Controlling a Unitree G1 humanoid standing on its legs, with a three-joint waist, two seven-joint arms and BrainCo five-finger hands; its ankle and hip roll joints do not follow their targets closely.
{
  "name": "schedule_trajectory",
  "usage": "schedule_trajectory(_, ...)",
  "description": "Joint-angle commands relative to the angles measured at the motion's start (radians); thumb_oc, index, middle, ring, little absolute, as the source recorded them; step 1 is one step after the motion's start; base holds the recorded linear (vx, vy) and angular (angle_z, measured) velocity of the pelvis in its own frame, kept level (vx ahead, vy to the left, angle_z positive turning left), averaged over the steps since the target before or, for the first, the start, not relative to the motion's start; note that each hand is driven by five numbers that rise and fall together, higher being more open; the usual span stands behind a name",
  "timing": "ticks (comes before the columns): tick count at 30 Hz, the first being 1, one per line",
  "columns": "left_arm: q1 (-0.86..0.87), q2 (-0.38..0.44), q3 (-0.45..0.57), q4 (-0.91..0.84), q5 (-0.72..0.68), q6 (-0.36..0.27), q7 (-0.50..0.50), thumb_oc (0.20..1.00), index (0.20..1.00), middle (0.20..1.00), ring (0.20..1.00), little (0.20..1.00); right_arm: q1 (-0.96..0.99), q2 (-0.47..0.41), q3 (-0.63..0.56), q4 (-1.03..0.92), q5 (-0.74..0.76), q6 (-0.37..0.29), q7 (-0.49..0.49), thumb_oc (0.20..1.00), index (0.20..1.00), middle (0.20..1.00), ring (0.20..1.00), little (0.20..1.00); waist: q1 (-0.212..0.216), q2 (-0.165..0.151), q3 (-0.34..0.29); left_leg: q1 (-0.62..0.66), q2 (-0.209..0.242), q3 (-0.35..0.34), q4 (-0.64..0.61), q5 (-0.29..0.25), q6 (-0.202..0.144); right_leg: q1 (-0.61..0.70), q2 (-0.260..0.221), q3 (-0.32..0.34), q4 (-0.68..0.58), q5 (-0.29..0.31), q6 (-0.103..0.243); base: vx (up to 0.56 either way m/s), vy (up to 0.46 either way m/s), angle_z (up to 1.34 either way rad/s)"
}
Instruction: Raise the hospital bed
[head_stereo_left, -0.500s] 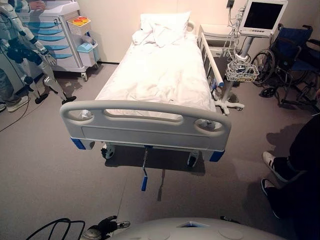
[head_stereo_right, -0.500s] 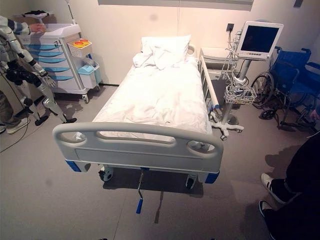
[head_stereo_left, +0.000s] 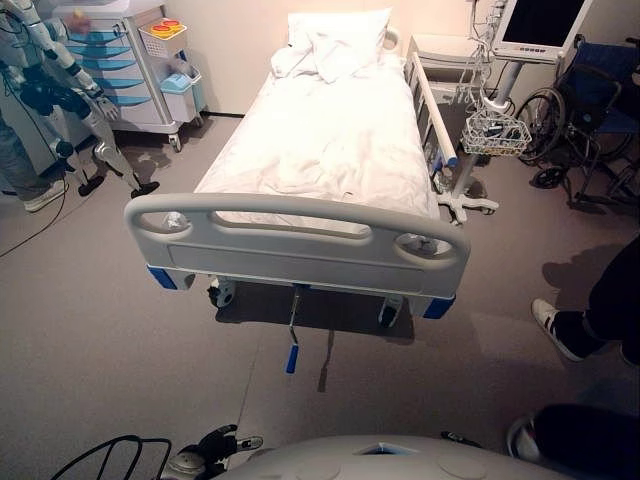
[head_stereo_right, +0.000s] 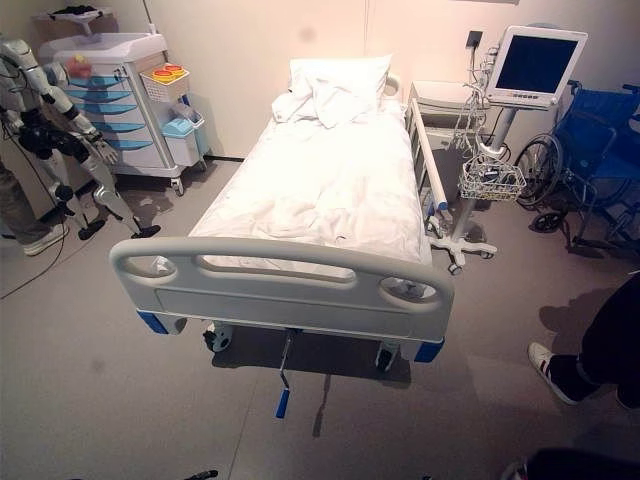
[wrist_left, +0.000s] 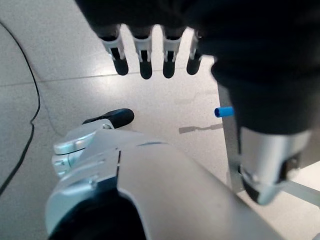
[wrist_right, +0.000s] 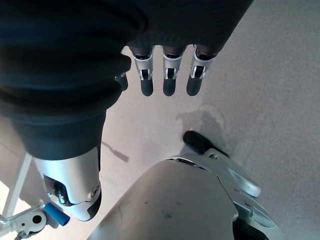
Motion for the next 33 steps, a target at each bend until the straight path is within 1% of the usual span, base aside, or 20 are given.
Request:
schedule_trajectory(1, -0.095, -0.022, -0.013, 0.001, -0.001, -0.029, 0.012, 1.000, 1.000, 1.000, 1.000, 1.000, -0.080, -0.039, -0.007, 0.038, -0.015, -0.003, -0.017, 1.000, 1.000, 1.000, 1.000, 1.000, 0.003, 0.005, 0.014, 0.022, -0.061, -0.004, 0.001, -0.054, 0.037, -0.033, -0.006, -0.039, 0.104, -0.025, 0.043, 0.00, 0.000, 0.00)
schedule_trajectory(6, -0.086, -0.034, -0.020, 0.035, 0.011, -0.034, 0.019, 1.000, 1.000, 1.000, 1.000, 1.000, -0.089, -0.036, -0.008, 0.046, -0.010, -0.004, -0.015, 1.000, 1.000, 1.000, 1.000, 1.000, 0.005, 0.008, 0.021, 0.021, -0.061, -0.009, 0.001, -0.053, 0.039, -0.039, -0.007, -0.040, 0.108, -0.026, 0.043, -0.01, 0.003, 0.03)
schedule_trajectory(26, -0.087, -0.040, -0.020, 0.049, 0.024, -0.029, 0.019, 1.000, 1.000, 1.000, 1.000, 1.000, -0.091, -0.030, -0.006, 0.042, -0.014, 0.000, -0.012, 1.000, 1.000, 1.000, 1.000, 1.000, 0.002, 0.004, 0.028, 0.016, -0.061, -0.005, 0.001, -0.057, 0.043, -0.047, -0.006, -0.031, 0.107, -0.030, 0.043, 0.00, 0.000, 0.00)
schedule_trajectory(32, -0.090, -0.041, -0.022, 0.045, 0.023, -0.029, 0.023, 1.000, 1.000, 1.000, 1.000, 1.000, -0.097, -0.032, -0.005, 0.044, -0.018, 0.000, -0.016, 1.000, 1.000, 1.000, 1.000, 1.000, -0.001, 0.007, 0.038, 0.006, -0.062, -0.007, 0.001, -0.056, 0.046, -0.066, -0.005, -0.028, 0.120, -0.033, 0.042, 0.00, 0.000, 0.00)
schedule_trajectory(33, -0.096, -0.040, -0.026, 0.041, 0.021, -0.030, 0.028, 1.000, 1.000, 1.000, 1.000, 1.000, -0.107, -0.034, -0.004, 0.038, -0.017, -0.001, -0.021, 1.000, 1.000, 1.000, 1.000, 1.000, -0.002, 0.008, 0.048, -0.004, -0.062, -0.006, 0.001, -0.052, 0.048, -0.082, -0.005, -0.026, 0.129, -0.033, 0.041, -0.04, 0.014, 0.00)
